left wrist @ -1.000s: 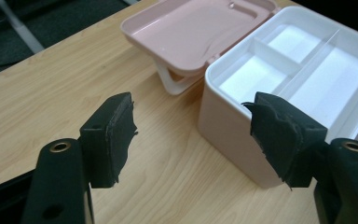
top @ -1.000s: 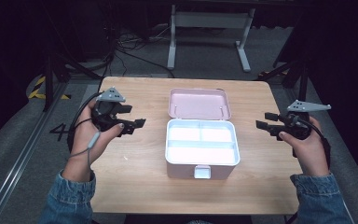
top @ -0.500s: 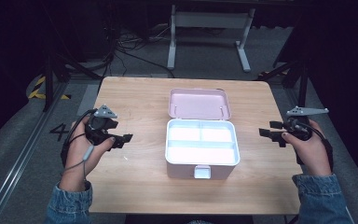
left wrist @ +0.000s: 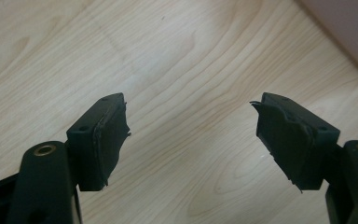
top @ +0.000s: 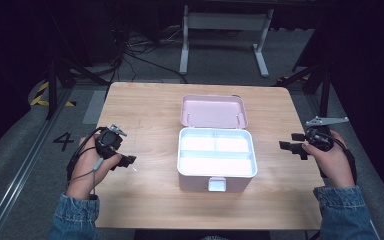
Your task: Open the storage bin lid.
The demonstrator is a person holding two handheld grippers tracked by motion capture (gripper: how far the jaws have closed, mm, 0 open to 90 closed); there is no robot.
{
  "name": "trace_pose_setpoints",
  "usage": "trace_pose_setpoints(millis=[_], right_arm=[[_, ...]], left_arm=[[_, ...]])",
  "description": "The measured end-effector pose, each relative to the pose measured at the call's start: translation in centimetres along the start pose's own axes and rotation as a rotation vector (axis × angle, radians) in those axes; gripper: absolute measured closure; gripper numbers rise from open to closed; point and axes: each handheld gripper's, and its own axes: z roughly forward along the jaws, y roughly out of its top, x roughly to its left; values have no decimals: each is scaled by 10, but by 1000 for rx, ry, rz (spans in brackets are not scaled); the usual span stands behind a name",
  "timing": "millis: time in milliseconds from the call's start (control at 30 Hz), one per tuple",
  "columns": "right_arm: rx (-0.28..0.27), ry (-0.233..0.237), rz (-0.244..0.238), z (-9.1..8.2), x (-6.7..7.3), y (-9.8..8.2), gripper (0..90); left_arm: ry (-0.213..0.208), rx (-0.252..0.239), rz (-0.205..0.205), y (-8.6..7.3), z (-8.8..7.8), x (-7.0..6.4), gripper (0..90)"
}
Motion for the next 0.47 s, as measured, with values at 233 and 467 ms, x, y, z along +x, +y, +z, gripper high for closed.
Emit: trace_pose_setpoints(millis=[233, 467], right_arm=[[57, -28, -7, 7, -3, -5, 311], [68, -39, -19, 9, -3, -7, 303]], left_arm=[[18, 87, -23, -4, 11, 4, 242], [-4, 52, -17, -3, 8, 3, 240]])
